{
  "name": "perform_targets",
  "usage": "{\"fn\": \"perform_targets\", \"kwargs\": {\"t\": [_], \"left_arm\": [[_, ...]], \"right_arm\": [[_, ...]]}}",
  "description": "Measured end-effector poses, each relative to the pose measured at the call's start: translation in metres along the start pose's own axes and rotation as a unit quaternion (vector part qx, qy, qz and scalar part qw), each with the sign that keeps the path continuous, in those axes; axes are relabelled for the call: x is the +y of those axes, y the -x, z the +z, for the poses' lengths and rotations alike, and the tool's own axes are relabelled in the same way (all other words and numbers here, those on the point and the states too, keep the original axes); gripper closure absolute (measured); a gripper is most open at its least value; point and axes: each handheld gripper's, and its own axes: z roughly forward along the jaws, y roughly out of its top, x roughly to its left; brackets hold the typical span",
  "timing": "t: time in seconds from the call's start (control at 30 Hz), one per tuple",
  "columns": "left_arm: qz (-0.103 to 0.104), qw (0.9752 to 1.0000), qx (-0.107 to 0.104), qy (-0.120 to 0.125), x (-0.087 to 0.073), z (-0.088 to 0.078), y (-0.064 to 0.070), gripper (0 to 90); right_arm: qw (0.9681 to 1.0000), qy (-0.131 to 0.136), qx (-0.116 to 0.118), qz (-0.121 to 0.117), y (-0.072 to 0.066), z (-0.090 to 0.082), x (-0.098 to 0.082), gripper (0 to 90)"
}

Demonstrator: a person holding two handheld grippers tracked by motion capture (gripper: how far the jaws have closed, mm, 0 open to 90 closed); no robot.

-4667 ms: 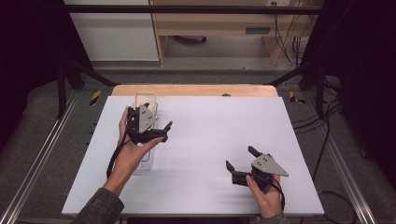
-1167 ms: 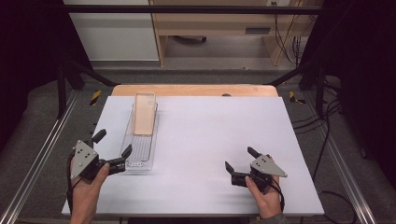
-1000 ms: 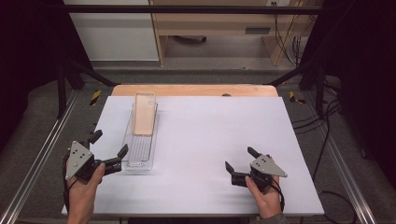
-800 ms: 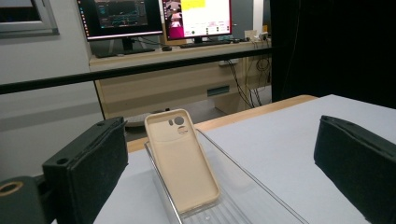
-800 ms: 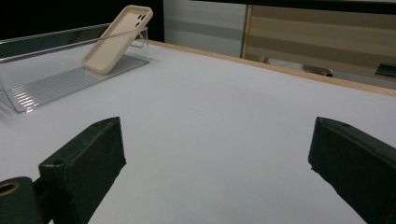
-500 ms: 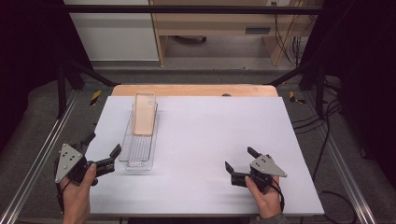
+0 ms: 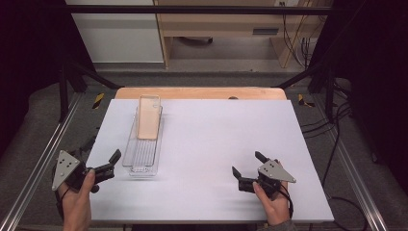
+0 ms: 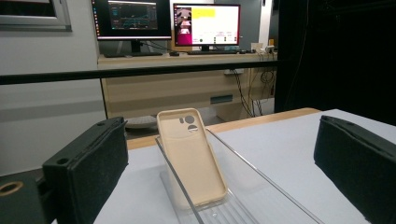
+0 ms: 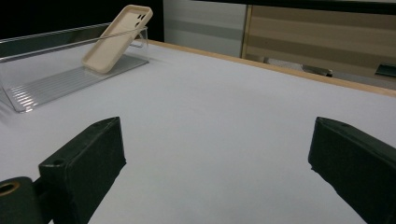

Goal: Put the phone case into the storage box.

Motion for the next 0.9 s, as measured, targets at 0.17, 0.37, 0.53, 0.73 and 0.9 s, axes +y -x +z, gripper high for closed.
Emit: {"fn": "perform_targets", "kwargs": {"t": [0.17, 0.37, 0.53, 0.73, 0.9], "left_arm": [[-0.003, 1.0, 0.0, -0.004, -0.006, -0.002, -0.001, 2.7], [-0.006, 1.0, -0.003, -0.007, -0.012, -0.004, -0.002, 2.7], [-0.008, 0.9999, -0.004, -0.008, -0.017, -0.006, -0.003, 2.9], [-0.01, 0.9998, -0.01, -0.012, -0.024, -0.005, -0.001, 3.0], [-0.007, 0.9998, -0.015, -0.014, -0.027, -0.005, 0.002, 3.2]], "right_arm": [[1.0, 0.0, -0.001, -0.003, 0.0, 0.0, 0.0, 3.7], [1.0, -0.001, 0.0, -0.005, 0.0, 0.0, -0.001, 3.7], [1.0, -0.001, 0.0, -0.005, 0.001, 0.0, -0.001, 3.7], [1.0, -0.001, 0.0, -0.006, 0.001, 0.0, -0.001, 3.7], [1.0, -0.002, 0.0, -0.006, 0.001, 0.0, -0.001, 3.7]]}}
